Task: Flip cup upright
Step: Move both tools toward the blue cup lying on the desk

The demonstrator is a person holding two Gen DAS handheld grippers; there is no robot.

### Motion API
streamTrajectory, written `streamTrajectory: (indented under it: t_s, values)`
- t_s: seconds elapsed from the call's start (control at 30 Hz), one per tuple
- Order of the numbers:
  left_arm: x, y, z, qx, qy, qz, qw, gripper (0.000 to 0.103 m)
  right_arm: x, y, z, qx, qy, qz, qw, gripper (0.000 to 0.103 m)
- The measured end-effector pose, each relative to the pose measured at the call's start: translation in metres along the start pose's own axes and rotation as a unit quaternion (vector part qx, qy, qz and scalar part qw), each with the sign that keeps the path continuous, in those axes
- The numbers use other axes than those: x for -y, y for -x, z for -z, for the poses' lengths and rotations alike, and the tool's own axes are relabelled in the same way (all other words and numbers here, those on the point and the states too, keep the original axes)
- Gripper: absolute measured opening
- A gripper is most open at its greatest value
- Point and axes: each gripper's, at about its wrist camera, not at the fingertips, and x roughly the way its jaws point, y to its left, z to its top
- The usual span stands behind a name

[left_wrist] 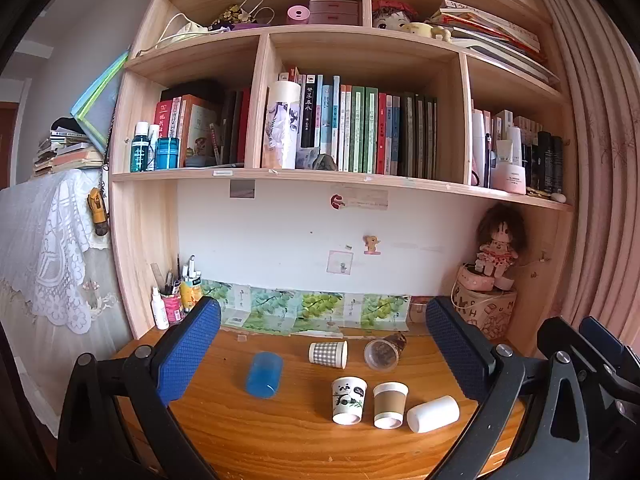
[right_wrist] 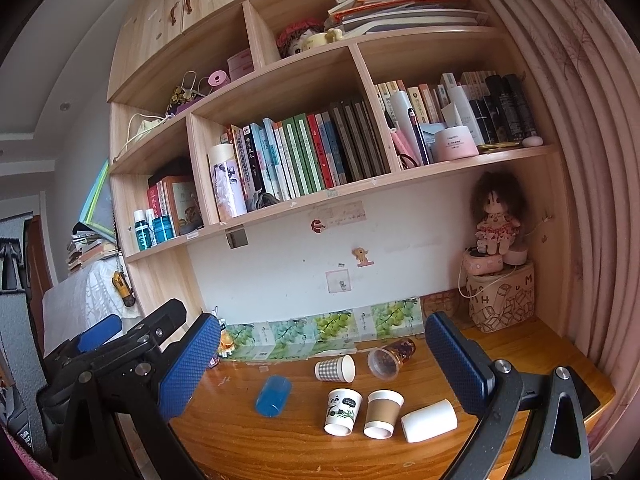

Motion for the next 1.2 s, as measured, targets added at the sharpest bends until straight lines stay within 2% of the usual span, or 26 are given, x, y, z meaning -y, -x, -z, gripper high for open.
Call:
streamTrajectory:
  t_s: [0.63, 0.9, 1.2]
  values:
    - [-0.006, -0.038, -0.001, -0.016, -0.003, 0.003, 0.9999, 0.103, 0.002, -0.032, -0.001, -0.004, -0.010, 0.013, 1.000, 0.103]
    - [-0.014, -0.073, -0.001, -0.039, 0.000, 0.005, 0.9992, 0.103, 0.000, -0.063, 0.001, -0.017, -0.017, 0.019, 1.000, 0.103]
    - [-0.034, -0.133, -0.007, -0.078, -0.002, 0.006, 0.9969, 0.103, -0.006, -0.120, 0.005, -0.046, -0.034, 0.030, 0.998, 0.103]
